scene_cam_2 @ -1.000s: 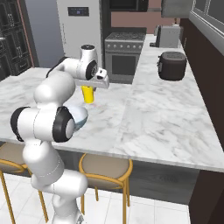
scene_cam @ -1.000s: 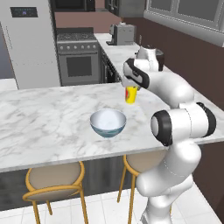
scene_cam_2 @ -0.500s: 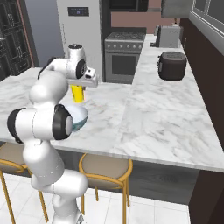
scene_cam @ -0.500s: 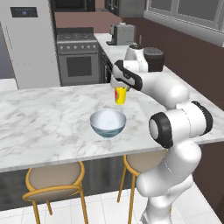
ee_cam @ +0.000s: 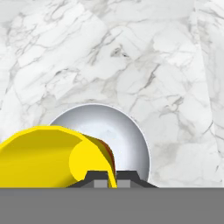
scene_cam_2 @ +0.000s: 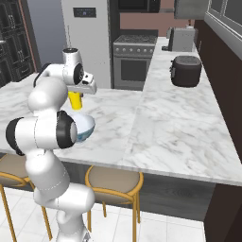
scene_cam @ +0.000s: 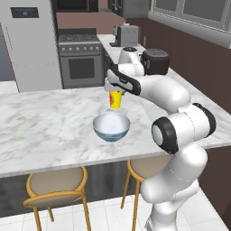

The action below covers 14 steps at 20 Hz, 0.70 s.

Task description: Place the cup inside the bowl on the dining table and move the bowl to any counter.

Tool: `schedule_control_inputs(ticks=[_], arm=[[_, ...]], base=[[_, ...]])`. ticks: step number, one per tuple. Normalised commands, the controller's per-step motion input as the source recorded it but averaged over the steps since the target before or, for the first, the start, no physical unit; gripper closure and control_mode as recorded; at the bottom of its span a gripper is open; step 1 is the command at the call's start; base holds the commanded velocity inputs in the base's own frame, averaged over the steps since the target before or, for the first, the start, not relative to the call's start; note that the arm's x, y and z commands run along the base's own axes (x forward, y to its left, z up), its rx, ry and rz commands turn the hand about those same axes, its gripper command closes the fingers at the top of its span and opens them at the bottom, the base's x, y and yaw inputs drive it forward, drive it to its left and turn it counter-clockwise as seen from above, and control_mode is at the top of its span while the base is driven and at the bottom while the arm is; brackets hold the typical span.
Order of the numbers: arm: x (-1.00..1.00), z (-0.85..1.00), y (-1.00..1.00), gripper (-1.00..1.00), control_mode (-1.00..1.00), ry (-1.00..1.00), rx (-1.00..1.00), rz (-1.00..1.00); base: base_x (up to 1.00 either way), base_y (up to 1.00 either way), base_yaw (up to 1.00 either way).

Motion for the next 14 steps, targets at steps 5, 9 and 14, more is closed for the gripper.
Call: schedule_control_inputs(ticks=[5,9,14], arm=[[-0.01,-0.03,0.23,1.00,-1.00,0.04,0.00,0.00],[0.00,-0.16,0.16,1.00,-1.00,0.04,0.00,0.00],[0.00,-0.22,0.12,1.00,-1.00,0.02,0.00,0.00]], base=[[0.00,0.00,0.00],[0.00,0.00,0.00],[0.00,0.00,0.00]])
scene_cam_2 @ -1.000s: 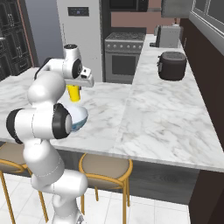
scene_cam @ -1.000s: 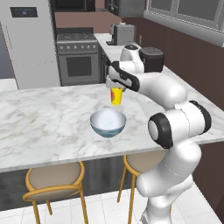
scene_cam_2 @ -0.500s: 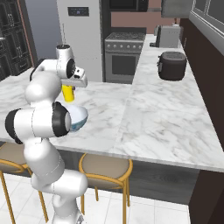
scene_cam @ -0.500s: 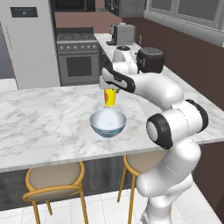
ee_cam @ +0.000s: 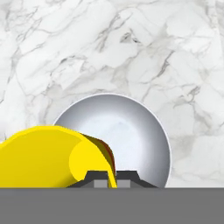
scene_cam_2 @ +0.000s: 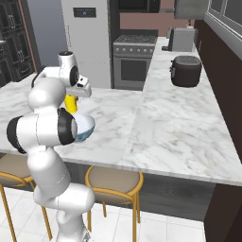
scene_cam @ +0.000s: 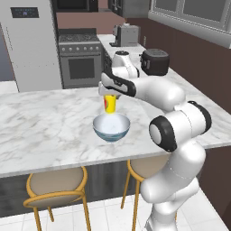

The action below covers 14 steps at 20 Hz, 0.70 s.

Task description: Place the cup inside the bowl on the dining table and move the bowl to any counter.

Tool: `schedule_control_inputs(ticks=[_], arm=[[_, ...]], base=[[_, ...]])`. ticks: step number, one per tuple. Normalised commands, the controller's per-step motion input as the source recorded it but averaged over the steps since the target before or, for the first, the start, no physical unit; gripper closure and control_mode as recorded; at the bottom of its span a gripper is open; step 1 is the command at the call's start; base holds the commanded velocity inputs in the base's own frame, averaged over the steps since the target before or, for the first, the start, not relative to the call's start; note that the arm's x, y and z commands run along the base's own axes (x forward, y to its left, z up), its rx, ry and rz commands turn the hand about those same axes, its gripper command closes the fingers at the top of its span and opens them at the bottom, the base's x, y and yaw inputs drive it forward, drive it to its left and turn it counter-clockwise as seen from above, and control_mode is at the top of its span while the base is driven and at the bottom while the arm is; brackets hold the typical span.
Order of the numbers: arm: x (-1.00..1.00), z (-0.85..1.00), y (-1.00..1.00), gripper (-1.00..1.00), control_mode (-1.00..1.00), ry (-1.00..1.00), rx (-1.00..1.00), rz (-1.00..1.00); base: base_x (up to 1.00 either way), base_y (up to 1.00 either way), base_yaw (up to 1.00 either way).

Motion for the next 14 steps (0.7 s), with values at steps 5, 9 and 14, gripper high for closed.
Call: schedule_control_inputs(ticks=[5,9,14], arm=[[-0.01,-0.14,0.04,1.00,-1.00,0.00,0.00,0.00],[0.00,-0.10,0.00,1.00,-1.00,0.00,0.00,0.00],[0.00,-0.24,0.00,1.00,-1.00,0.00,0.00,0.00]], base=[[0.00,0.00,0.00],[0.00,0.00,0.00],[0.00,0.00,0.00]])
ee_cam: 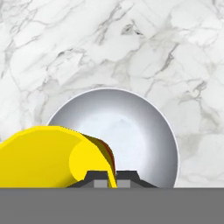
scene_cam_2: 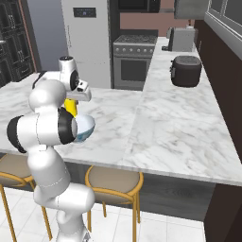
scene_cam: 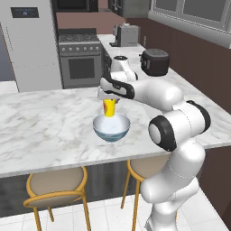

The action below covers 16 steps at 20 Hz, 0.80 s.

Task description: Place the cup inside the bowl on the dining table and move the bowl to any counter.

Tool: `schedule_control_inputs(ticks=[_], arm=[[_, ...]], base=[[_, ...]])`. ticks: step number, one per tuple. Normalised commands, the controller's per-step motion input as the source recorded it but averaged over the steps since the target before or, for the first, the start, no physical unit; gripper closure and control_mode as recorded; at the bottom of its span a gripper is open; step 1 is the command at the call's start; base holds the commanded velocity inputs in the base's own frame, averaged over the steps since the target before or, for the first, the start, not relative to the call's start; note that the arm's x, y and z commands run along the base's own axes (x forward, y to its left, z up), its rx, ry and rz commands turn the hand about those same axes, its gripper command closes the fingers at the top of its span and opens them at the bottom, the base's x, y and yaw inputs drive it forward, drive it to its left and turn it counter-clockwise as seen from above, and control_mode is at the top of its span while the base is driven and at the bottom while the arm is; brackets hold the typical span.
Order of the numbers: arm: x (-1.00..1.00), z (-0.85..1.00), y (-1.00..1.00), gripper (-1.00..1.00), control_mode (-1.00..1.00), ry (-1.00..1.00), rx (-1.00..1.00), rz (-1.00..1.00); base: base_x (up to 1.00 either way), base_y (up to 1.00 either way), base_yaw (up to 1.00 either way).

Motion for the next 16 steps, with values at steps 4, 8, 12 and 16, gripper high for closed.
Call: schedule_control_inputs(ticks=[4,8,12,16], arm=[[-0.04,-0.25,0.00,1.00,-1.00,0.00,0.00,0.00],[-0.03,-0.22,0.00,1.00,-1.00,0.00,0.00,0.00],[-0.07,-0.25,0.00,1.00,-1.00,0.00,0.00,0.00],[-0.12,-0.22,0.00,1.00,-1.00,0.00,0.00,0.00]], base=[[0.00,0.00,0.00],[0.00,0.00,0.00],[0.00,0.00,0.00],[0.00,0.00,0.00]])
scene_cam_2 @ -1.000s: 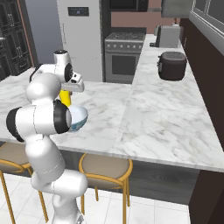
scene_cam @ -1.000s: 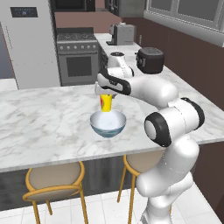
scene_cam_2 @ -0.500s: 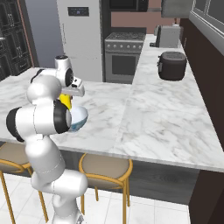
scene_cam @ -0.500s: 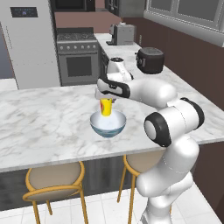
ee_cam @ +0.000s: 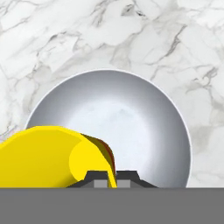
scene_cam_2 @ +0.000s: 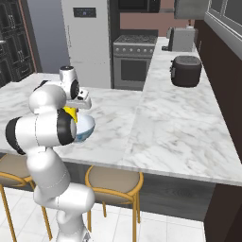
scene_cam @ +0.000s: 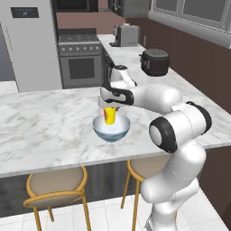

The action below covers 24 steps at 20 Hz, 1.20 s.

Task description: Place the cup inside the bowl on the dining table and move the bowl to any counter.

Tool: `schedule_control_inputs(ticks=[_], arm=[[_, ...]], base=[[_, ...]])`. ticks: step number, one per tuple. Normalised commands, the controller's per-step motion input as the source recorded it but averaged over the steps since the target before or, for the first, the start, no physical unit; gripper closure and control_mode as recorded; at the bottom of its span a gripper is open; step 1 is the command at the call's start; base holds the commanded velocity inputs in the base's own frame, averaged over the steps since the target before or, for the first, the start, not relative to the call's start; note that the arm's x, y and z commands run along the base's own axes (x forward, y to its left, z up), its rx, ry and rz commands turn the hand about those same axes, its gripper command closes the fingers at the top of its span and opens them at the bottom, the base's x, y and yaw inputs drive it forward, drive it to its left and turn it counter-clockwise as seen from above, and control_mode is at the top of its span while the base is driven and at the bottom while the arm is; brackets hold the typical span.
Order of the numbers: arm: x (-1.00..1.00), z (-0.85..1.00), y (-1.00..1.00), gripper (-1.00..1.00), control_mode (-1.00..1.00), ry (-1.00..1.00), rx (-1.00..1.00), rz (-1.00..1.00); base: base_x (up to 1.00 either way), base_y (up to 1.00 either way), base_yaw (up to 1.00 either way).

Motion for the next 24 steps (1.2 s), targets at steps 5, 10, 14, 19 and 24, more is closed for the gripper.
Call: schedule_control_inputs(ticks=[5,10,14,19,24], arm=[[-0.21,-0.18,0.00,1.00,-1.00,-0.01,0.00,0.00],[-0.18,-0.18,0.00,1.00,-1.00,-0.01,0.00,0.00],[-0.02,-0.25,0.00,1.00,-1.00,-0.03,0.00,0.00],[0.03,-0.12,0.00,1.00,-1.00,-0.01,0.00,0.00],[0.07,-0.03,0.00,1.00,-1.00,0.00,0.00,0.00]], base=[[0.00,0.00,0.00],[0.00,0.00,0.00],[0.00,0.00,0.00],[0.00,0.00,0.00],[0.00,0.00,0.00]])
